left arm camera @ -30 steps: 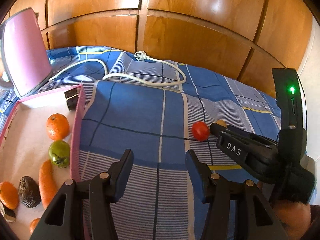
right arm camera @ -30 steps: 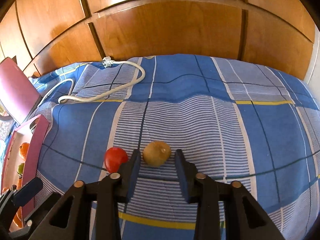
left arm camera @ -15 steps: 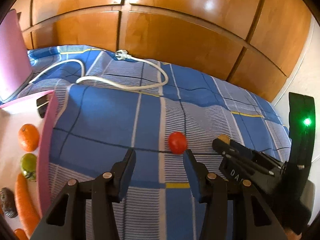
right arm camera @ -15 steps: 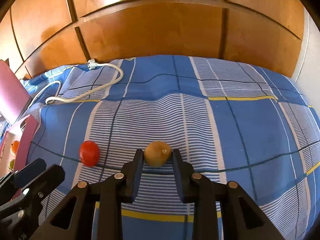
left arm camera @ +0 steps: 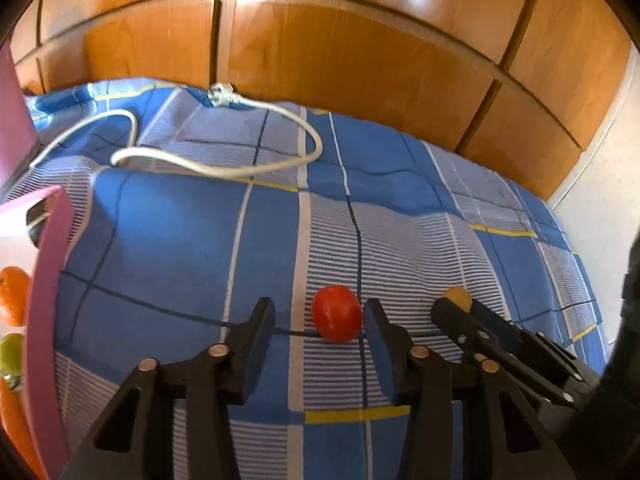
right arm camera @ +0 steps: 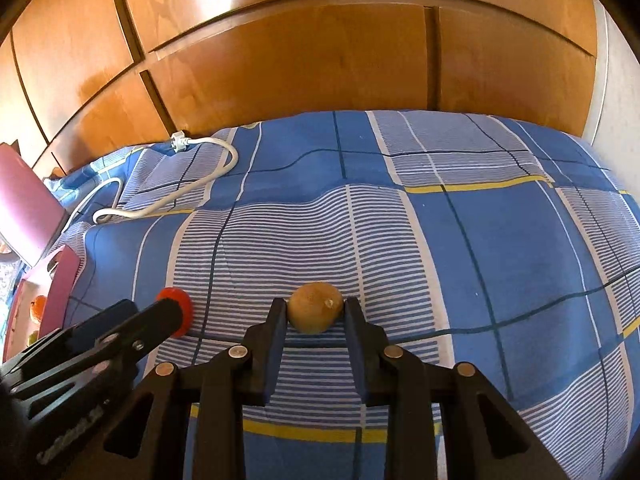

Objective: Organize fruits
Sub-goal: 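Grasp the red tomato with the left tool while the right grasps the beige potato, then lift the red tomato with the left tool while the right lifts the beige potato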

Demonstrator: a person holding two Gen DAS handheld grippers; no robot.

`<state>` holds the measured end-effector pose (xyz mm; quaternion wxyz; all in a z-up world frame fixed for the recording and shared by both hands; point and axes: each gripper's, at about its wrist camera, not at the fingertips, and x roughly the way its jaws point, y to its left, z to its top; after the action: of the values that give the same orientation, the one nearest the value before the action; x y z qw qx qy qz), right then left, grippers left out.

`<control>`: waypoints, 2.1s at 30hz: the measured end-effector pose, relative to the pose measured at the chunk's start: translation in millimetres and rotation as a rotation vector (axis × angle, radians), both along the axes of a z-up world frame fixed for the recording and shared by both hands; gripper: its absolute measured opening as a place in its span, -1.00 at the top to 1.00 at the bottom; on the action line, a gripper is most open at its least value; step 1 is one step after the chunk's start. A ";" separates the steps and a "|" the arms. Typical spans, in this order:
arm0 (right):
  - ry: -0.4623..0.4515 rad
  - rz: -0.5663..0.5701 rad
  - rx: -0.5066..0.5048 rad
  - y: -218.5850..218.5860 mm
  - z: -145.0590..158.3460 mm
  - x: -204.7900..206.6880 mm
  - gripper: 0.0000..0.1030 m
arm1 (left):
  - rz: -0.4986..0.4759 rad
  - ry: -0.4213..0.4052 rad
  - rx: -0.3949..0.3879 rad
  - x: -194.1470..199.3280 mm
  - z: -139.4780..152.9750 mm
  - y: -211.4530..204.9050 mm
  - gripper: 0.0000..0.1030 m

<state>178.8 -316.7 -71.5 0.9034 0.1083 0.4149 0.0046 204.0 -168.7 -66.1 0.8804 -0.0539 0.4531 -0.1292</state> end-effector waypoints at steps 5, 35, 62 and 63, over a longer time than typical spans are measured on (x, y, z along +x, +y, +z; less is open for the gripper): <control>0.003 0.000 0.001 -0.2 -0.9 -0.3 0.43 | -0.003 -0.003 0.012 -3.1 -2.4 -0.3 0.50; 0.035 0.068 -0.049 28.1 0.6 -96.1 0.43 | -0.006 -0.028 0.084 -112.0 -2.1 34.4 0.50; -0.001 0.059 -0.103 42.3 0.8 -139.9 0.50 | -0.037 -0.064 0.111 -147.6 -1.8 38.8 0.50; -0.002 0.059 -0.102 41.9 1.0 -140.6 0.52 | -0.038 -0.064 0.112 -148.4 -1.9 38.9 0.50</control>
<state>38.2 -274.8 -70.5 0.9076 0.0500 0.4167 0.0102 55.6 -129.8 -68.1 0.8935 0.0082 0.4322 -0.1218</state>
